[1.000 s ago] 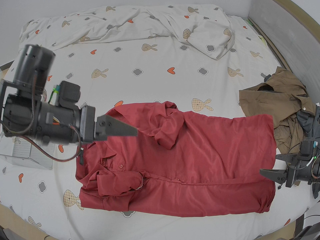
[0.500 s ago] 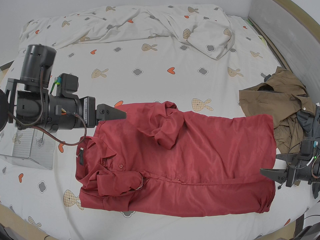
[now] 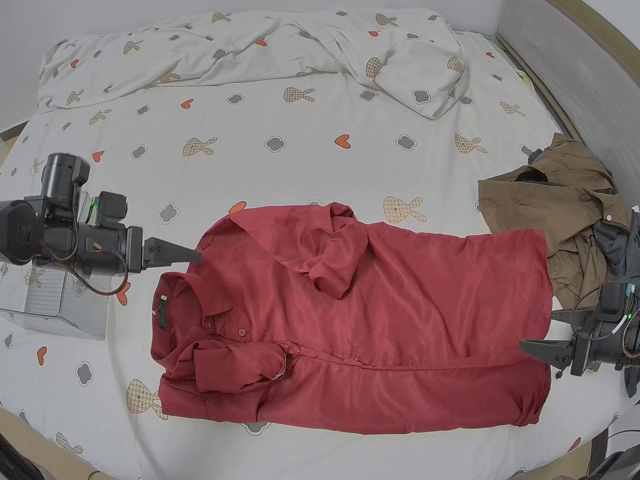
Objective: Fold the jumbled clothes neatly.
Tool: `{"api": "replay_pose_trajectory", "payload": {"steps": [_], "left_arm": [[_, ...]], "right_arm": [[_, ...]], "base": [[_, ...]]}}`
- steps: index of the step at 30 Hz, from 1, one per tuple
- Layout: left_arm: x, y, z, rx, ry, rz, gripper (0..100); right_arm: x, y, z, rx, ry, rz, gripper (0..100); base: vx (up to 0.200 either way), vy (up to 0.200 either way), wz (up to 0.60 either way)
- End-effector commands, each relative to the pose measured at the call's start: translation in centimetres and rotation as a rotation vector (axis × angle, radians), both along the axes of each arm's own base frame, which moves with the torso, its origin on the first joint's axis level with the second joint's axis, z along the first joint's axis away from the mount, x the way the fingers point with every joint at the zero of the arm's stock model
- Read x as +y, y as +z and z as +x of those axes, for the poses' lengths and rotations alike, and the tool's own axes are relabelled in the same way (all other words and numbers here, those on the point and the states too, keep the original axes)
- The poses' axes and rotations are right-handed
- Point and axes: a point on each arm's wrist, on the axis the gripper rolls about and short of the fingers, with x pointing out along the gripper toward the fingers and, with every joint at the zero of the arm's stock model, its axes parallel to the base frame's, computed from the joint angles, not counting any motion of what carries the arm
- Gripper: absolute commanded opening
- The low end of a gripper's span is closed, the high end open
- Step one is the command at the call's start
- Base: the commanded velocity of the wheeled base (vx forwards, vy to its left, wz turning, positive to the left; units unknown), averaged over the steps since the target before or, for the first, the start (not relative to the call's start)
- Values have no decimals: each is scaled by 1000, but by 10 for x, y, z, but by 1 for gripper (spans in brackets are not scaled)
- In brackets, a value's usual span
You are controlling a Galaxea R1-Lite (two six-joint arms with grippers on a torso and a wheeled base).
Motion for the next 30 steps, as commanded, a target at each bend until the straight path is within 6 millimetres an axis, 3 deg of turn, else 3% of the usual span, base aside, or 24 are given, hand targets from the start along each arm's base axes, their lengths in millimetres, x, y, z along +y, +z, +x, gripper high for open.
{"api": "replay_pose_trajectory", "payload": {"steps": [1,18,30], "left_arm": [[37,-49,10,89,84,33,100],[51,-82,16,40,168,90,100],[30,-91,23,51,45,25,100]], "right_arm": [[1,-2,0,10,4,-2,100],[1,-5,2,28,4,-6,100],[1,-7,4,40,4,-8,100]], "base": [[0,0,0],[0,0,0],[0,0,0]]}}
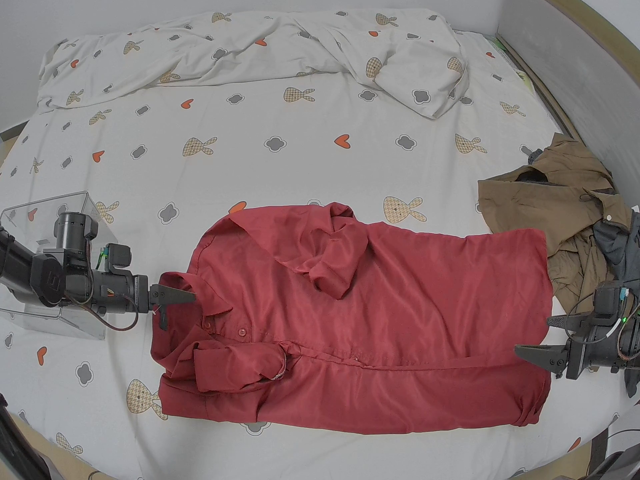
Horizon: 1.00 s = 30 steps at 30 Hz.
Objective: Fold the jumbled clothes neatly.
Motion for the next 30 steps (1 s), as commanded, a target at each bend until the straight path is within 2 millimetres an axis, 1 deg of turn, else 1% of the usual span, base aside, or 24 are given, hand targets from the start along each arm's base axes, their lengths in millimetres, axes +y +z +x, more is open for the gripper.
{"api": "replay_pose_trajectory", "payload": {"steps": [1,4,8,10,19,26,27,30], "left_arm": [[-11,-11,6,27,-38,-5,100],[-19,-19,11,45,-62,-6,100],[-25,-29,19,44,-77,-8,100],[-28,-31,21,33,-84,-8,100],[-28,-35,16,46,-86,-7,100],[-28,-35,17,34,-87,-6,100],[-28,-35,17,34,-87,-6,0],[-28,-33,16,29,-86,-7,0]], "right_arm": [[0,-1,1,5,0,-1,100],[0,-1,1,8,0,-2,100],[0,-2,2,10,0,-2,100],[0,-2,2,10,0,-2,100],[1,-2,2,13,2,-2,100],[0,-3,1,15,3,-2,100],[0,-3,1,14,2,-3,100],[0,-3,1,14,2,-3,100]], "base": [[0,0,0],[0,0,0],[0,0,0],[0,0,0],[0,0,0],[0,0,0],[0,0,0],[0,0,0]]}}
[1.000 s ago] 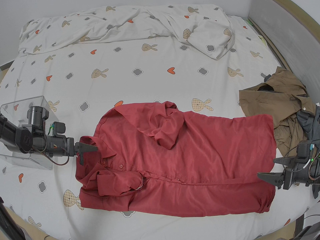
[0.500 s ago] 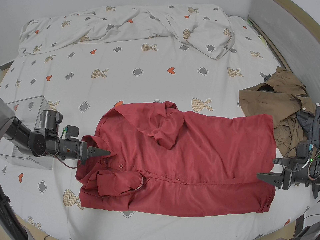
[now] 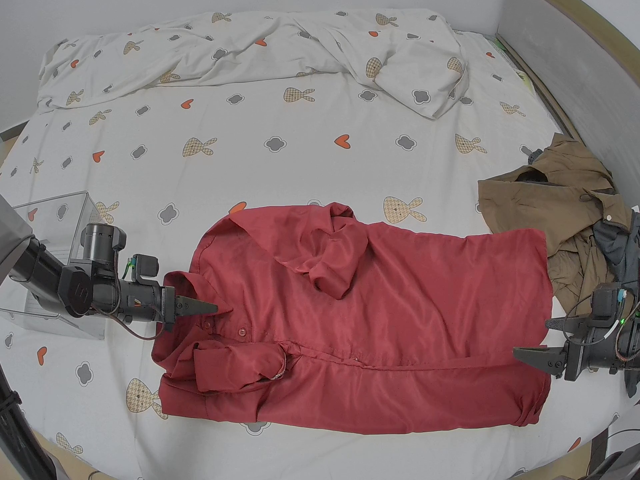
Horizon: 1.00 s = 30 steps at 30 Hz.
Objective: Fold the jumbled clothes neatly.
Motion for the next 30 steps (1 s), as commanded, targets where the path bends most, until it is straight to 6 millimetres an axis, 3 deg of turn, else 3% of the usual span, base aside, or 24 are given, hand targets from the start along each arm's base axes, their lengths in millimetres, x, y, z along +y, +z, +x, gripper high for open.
{"api": "replay_pose_trajectory", "payload": {"steps": [1,17,30], "left_arm": [[0,0,0,4,-2,-3,0],[9,31,-29,-71,181,166,0],[25,27,-47,-25,314,246,0]], "right_arm": [[0,0,0,0,1,0,100],[0,0,0,-1,1,0,100],[0,0,0,0,2,0,100]], "base": [[0,0,0],[0,0,0],[0,0,0]]}}
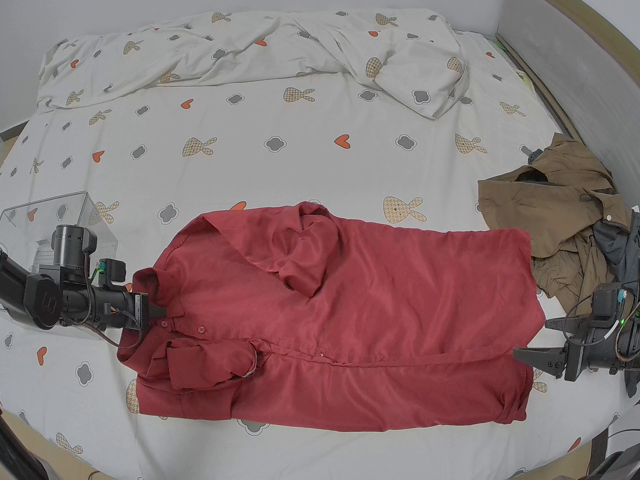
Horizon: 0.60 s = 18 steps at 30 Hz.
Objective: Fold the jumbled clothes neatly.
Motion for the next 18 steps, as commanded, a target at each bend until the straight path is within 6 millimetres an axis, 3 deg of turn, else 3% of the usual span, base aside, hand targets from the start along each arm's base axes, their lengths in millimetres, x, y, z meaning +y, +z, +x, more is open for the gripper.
{"api": "replay_pose_trajectory", "payload": {"steps": [1,6,13,14,18], "left_arm": [[2,0,-8,11,40,23,0],[1,1,-11,13,52,20,0],[-18,9,-9,-18,-12,17,0],[-18,9,-9,-18,-12,17,100],[-22,22,-8,-65,-24,16,100]], "right_arm": [[0,0,0,2,1,-1,100],[0,0,0,2,1,-1,100],[1,-2,2,11,7,-3,100],[1,-2,2,11,7,-3,100],[1,-2,2,12,4,-4,100]], "base": [[0,0,0],[0,0,0],[0,0,0],[0,0,0],[0,0,0]]}}
